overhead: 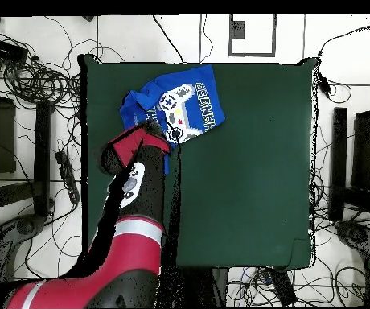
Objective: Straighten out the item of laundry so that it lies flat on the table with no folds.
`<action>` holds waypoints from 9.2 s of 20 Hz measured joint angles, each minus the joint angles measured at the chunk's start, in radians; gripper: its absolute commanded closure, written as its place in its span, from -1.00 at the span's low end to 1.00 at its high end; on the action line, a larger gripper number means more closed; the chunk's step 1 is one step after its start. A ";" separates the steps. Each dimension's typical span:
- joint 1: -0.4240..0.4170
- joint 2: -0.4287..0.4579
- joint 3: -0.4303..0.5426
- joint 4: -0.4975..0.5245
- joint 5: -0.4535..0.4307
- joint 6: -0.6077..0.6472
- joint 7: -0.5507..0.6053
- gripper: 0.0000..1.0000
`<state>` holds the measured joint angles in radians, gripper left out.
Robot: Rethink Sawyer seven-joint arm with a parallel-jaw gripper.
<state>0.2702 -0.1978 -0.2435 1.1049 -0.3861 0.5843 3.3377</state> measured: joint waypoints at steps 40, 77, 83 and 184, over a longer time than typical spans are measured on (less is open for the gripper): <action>-0.004 -0.132 0.000 -0.107 0.045 -0.009 0.000 -1.00; 0.005 -0.021 0.000 -0.224 0.048 0.020 0.000 -1.00; 0.006 0.034 0.000 -0.242 0.053 0.020 0.000 -1.00; -0.003 -0.093 0.088 -0.032 -0.008 0.013 0.000 -1.00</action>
<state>0.2669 -0.2912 -0.1554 1.0725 -0.3937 0.5972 3.3377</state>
